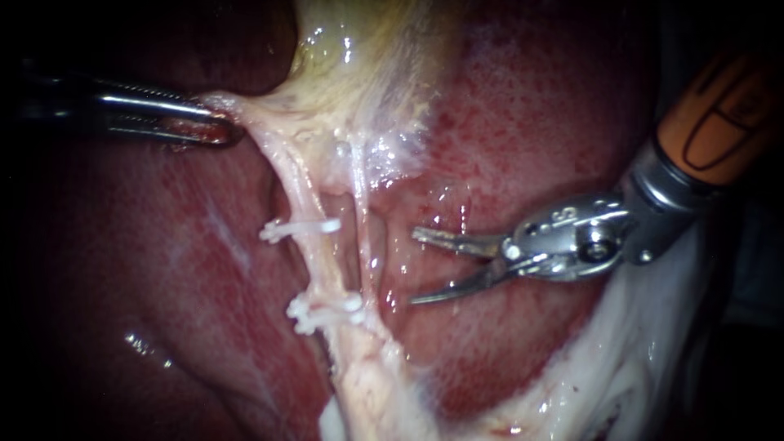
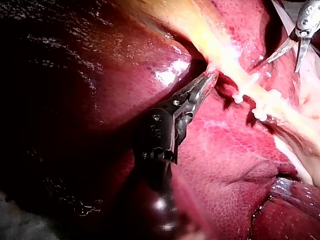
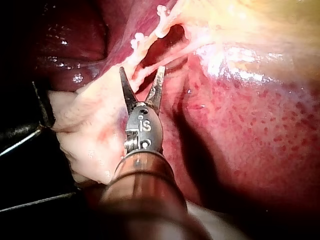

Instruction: Go to the cutting position left tube

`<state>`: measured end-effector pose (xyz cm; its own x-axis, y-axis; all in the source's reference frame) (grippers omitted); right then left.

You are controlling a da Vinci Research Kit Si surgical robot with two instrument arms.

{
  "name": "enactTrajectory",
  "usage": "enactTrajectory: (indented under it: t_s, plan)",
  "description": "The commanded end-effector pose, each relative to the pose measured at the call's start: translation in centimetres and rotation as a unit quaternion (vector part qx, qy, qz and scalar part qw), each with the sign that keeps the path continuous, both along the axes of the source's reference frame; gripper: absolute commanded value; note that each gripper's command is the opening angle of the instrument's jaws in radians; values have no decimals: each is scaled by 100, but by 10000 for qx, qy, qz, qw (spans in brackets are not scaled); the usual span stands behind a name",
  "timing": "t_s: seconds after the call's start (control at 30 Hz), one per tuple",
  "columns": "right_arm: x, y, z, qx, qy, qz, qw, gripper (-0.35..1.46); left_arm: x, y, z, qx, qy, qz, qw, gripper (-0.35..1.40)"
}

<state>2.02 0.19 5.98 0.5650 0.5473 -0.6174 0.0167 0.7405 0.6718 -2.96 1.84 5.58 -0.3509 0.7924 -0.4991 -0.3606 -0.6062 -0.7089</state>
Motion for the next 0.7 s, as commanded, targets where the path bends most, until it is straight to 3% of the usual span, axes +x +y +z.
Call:
enactTrajectory:
  t_s: [0.03, 0.27, 0.7]
  plan:
    - [3, 0, 2, 78, 50, -37, 10000, 143, -1, 0, 1, -8, 10, -12, 10000, -35]
    - [17, 1, 18, 616, 283, -301, 9972, 143, -2, -1, 2, -11, 13, -16, 10000, -35]
    - [39, -14, 63, 811, 262, -584, 9946, 143, -2, -1, 3, -14, 14, -16, 10000, -35]
